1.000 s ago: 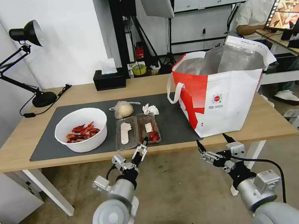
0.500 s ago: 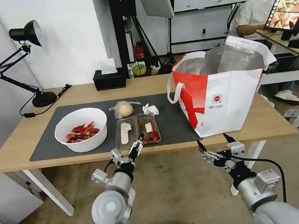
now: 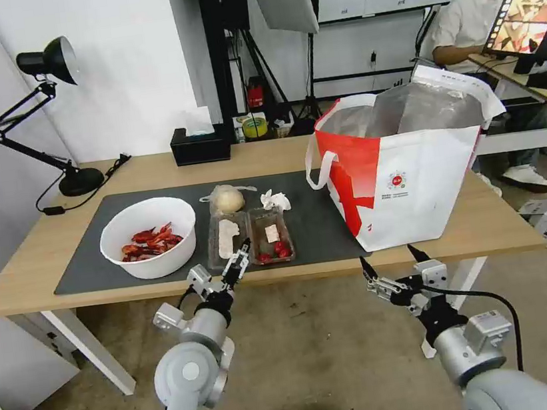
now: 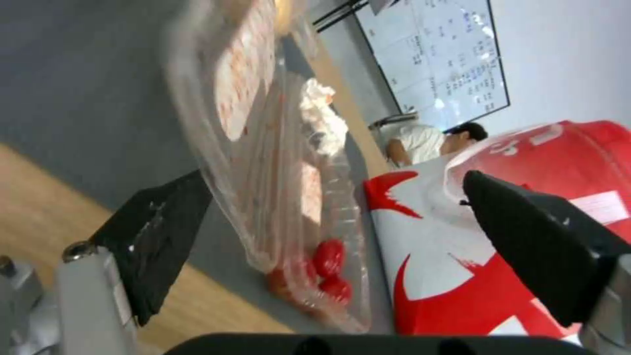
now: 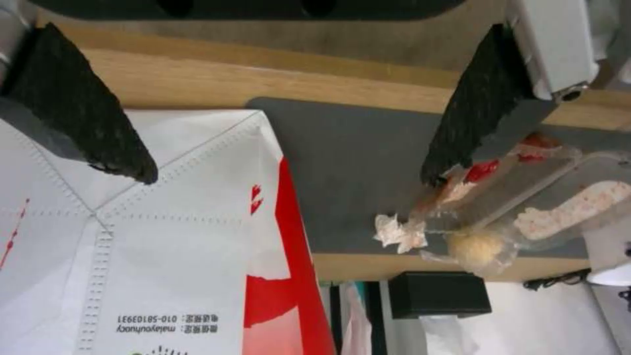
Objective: Pick up the trash from the table and place it into the takeout bag.
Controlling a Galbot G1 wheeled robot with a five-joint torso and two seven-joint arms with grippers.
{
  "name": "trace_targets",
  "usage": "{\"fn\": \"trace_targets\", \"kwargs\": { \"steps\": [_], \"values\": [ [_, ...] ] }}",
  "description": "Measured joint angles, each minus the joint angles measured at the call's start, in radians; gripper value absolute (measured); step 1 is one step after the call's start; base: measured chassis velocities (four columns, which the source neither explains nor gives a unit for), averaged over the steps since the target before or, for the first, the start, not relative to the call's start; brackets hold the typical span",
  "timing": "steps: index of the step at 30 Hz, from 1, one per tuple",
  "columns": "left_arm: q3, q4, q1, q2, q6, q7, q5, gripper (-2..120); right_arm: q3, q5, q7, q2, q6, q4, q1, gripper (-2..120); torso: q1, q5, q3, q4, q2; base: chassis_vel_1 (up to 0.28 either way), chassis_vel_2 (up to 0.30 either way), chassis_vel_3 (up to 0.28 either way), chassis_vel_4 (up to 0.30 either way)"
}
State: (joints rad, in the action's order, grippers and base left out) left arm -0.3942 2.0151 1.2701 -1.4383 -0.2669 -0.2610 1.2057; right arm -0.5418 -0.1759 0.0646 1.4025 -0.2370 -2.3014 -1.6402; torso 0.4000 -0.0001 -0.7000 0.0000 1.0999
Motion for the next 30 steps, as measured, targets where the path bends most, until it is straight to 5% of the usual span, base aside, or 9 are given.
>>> {"fn": "trace_targets", "kwargs": {
  "steps": [15, 30],
  "values": [
    [0.007, 0.064, -0.026, 0.011, -0.003, -0.001, 0.010, 100, 0.002, 0.003, 0.000, -0.005, 0.000, -0.006, 0.000, 100, 0.000, 0.0001, 0.000, 0.0000, 0.000, 0.000, 0.000, 0.000, 0.000],
    [0.112, 0.057, -0.070, -0.003, -0.023, -0.033, 0.011, 100, -0.011, 0.002, 0.000, -0.006, 0.001, -0.016, -0.007, 100, 0.000, 0.0002, 0.000, 0.0000, 0.000, 0.000, 0.000, 0.000, 0.000]
  ]
}}
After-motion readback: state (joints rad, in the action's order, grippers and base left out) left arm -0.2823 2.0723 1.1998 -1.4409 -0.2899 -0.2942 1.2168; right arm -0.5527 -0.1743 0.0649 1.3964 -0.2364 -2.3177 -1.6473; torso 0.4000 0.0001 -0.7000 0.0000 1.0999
